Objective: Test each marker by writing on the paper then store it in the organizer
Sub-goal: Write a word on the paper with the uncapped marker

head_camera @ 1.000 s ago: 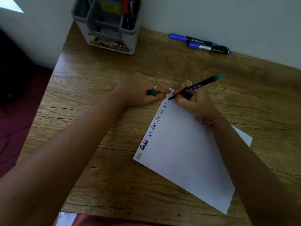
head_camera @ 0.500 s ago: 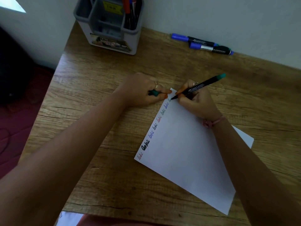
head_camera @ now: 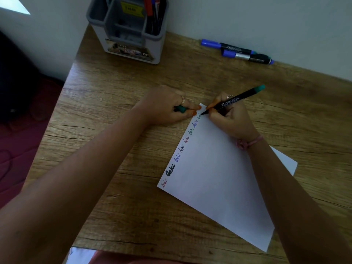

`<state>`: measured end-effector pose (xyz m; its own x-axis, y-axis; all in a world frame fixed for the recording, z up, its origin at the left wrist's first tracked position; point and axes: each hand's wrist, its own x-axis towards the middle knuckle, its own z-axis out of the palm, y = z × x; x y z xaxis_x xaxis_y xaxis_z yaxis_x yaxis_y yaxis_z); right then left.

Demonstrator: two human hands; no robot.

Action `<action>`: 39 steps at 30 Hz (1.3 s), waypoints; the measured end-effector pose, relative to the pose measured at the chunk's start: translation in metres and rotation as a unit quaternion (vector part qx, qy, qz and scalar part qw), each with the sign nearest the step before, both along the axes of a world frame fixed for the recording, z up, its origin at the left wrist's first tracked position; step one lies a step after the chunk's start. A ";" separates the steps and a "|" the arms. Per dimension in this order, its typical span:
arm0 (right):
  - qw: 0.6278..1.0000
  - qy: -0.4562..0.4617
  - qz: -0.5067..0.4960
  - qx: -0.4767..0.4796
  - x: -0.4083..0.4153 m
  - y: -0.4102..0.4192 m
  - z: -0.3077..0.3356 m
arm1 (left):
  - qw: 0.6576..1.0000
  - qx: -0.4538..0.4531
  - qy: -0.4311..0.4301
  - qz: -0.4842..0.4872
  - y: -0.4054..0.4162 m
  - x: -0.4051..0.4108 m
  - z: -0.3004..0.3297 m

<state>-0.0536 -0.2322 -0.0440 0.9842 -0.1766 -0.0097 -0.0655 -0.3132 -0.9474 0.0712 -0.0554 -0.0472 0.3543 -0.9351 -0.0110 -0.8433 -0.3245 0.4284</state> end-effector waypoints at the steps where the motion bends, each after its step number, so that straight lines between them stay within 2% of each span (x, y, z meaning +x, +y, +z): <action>1: 1.000 -0.001 -0.005 -0.004 0.000 0.000 0.000 | 1.000 0.001 -0.001 0.001 0.000 0.000 0.001; 19: 1.000 -0.011 -0.010 -0.026 0.001 0.000 0.002 | 1.000 -0.014 -0.003 -0.005 -0.001 0.000 0.001; 26: 1.000 -0.006 -0.024 -0.003 -0.001 0.000 0.005 | 0.999 -0.029 0.015 0.000 0.000 -0.001 0.000; 28: 0.999 0.001 -0.043 0.011 0.001 -0.002 0.007 | 0.998 -0.039 0.044 0.026 0.002 -0.003 0.000; 30: 0.998 0.015 -0.054 0.025 0.003 -0.002 0.010 | 0.989 -0.053 0.116 0.073 0.007 -0.005 0.003; 34: 0.997 0.049 -0.037 0.054 0.005 0.001 0.020 | 0.938 -0.103 0.305 0.131 0.009 -0.012 0.018; 39: 0.992 0.006 -0.066 0.106 -0.011 0.017 0.046 | 0.883 -0.112 0.400 0.219 0.014 -0.027 0.027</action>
